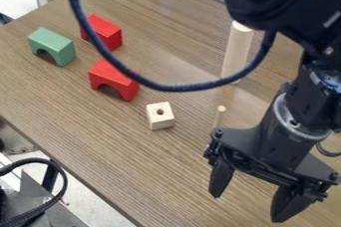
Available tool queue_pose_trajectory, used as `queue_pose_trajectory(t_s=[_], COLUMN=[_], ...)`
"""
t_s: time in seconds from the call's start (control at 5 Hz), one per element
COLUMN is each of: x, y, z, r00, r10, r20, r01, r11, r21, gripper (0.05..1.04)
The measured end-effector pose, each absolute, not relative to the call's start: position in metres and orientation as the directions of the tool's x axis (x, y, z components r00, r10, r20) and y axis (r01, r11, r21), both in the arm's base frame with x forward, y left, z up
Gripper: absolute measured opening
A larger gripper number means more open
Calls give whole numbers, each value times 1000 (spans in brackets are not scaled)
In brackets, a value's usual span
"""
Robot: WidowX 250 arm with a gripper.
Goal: Put the small cylinder into the hole of the block
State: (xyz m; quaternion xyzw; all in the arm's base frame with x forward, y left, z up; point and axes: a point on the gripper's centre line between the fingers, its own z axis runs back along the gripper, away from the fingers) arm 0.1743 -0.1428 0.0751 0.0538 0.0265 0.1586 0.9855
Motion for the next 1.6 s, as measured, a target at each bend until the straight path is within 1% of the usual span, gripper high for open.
queue_pose_trajectory(t_s=[0.2,0.4,0.6,0.8,1.0,1.2,1.4,1.6], x=[172,179,185,183,185,193,202,213], y=[-141,-127,-114,-103,-98,-97,-97,-97], z=[70,70,64,66,70,72,77,79], r00=[947,931,898,866,843,826,823,819], r10=[318,363,439,501,537,560,563,569], r20=[-50,-43,-21,8,37,55,70,78], r01=[-309,-348,-427,-497,-538,-562,-563,-569], r11=[941,917,882,857,841,827,826,822], r21=[137,192,198,138,62,7,-21,-32], gripper=[999,999,999,999,999,999,999,999])
